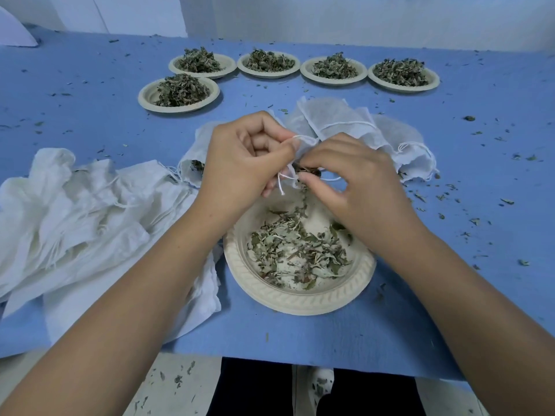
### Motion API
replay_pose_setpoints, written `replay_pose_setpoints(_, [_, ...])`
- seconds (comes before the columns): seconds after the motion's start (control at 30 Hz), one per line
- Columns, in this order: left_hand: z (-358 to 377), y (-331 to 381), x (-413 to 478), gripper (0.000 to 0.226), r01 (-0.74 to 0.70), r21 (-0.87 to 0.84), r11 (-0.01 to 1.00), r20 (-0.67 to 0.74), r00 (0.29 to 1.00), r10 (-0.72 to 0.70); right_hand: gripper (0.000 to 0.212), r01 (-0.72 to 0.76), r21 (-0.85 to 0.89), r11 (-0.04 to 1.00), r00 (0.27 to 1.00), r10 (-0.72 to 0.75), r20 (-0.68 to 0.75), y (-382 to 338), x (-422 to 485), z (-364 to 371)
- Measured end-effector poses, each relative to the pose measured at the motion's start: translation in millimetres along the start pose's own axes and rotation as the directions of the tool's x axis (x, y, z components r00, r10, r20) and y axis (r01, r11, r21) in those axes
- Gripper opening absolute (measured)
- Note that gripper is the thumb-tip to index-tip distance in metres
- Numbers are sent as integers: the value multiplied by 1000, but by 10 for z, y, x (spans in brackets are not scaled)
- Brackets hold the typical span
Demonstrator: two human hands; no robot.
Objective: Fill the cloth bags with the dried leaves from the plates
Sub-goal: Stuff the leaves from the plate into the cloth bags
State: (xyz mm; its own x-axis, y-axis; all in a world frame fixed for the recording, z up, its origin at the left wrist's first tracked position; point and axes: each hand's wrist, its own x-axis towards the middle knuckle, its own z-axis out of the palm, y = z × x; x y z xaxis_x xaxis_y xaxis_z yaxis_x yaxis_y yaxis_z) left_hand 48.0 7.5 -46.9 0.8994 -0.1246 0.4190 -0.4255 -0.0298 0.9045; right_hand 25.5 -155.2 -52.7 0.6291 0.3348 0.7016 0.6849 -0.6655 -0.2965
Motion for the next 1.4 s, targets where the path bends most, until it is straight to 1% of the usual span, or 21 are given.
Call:
replay_pose_setpoints(0.1, [-13, 7, 7, 19, 5, -10, 1000, -55, 998, -5, 30, -65, 140, 988, 991, 48, 124, -1, 15, -54])
replay_pose_setpoints(0.17, [-31, 17, 16, 18, 13, -26, 1000, -91, 996, -15, 42, -76, 167, 983, 982, 45, 184, 10, 14, -87])
replay_pose_setpoints(0.2, [-34, 21, 17, 18, 14, -24, 1000, -96, 995, -16, 41, -62, 164, 985, 985, 34, 170, 15, 19, -92])
replay_pose_setpoints(0.37, [-2, 25, 7, 15, 14, 1, 1000, -55, 998, -14, 13, -8, 254, 967, 995, 33, -94, -11, 29, -108])
replay_pose_setpoints(0.43, [3, 28, -2, 14, 18, 9, 1000, -37, 999, -17, 8, 2, 231, 973, 986, 37, -164, -32, 18, -102])
replay_pose_setpoints(0.5, [4, 33, -15, 14, 7, 5, 1000, -10, 1000, -7, 6, 17, 157, 987, 974, 19, -225, -58, 3, -87])
replay_pose_setpoints(0.57, [1, 38, -28, 14, -15, -8, 1000, 24, 1000, 16, 6, 39, -5, 999, 973, -39, -227, -77, -6, -56])
replay_pose_setpoints(0.63, [-1, 42, -29, 15, -29, -21, 999, 39, 999, 29, 8, 64, -157, 986, 983, -90, -160, -79, -7, -25])
replay_pose_setpoints(0.67, [-4, 39, -24, 16, -27, -25, 999, 29, 999, 28, 10, 58, -165, 985, 989, -79, -125, -76, -5, -21])
replay_pose_setpoints(0.73, [-13, 29, -7, 16, -12, -41, 999, -19, 1000, 11, 17, -11, -76, 997, 995, 4, -96, -74, 8, -50])
replay_pose_setpoints(0.8, [-23, 19, 9, 15, 6, -65, 998, -69, 998, -11, 21, -63, -27, 998, 984, 57, -169, -70, 11, -101])
replay_pose_setpoints(0.9, [-20, 11, 14, 16, 17, -77, 997, -94, 995, -24, 20, -106, -32, 994, 956, 93, -278, -72, 10, -155])
replay_pose_setpoints(0.97, [-12, 19, 7, 16, 12, -80, 997, -76, 997, -18, 17, -128, -41, 991, 964, 114, -238, -80, 15, -137])
replay_pose_setpoints(1.07, [-9, 30, -5, 15, -3, -89, 996, -45, 999, -1, 9, -102, -20, 995, 993, 100, -66, -93, 7, -68])
replay_pose_setpoints(1.1, [-10, 30, -7, 16, -7, -96, 995, -49, 999, 3, 12, -108, 24, 994, 993, 109, -42, -99, 6, -65])
replay_pose_setpoints(1.17, [-18, 24, -2, 18, -11, -120, 993, -81, 997, 1, 19, -110, 95, 989, 989, 119, -86, -103, 7, -105])
replay_pose_setpoints(1.23, [-22, 19, 13, 19, -10, -134, 991, -116, 993, -5, 24, -65, 46, 997, 988, 70, -137, -109, 13, -148])
replay_pose_setpoints(1.27, [-23, 19, 18, 18, -8, -133, 991, -123, 992, -9, 30, -41, 9, 999, 992, 41, -120, -119, 16, -152])
replay_pose_setpoints(1.33, [-19, 20, 17, 16, -3, -133, 991, -112, 994, -12, 45, -4, -42, 999, 1000, 3, -31, -143, 17, -110])
replay_pose_setpoints(1.37, [-17, 21, 12, 16, -3, -130, 991, -103, 995, -10, 48, 14, -64, 998, 1000, -15, -6, -148, 11, -76])
replay_pose_setpoints(1.4, [-15, 24, 8, 17, -6, -124, 992, -97, 995, -6, 44, 29, -87, 996, 1000, -30, -7, -149, 5, -47])
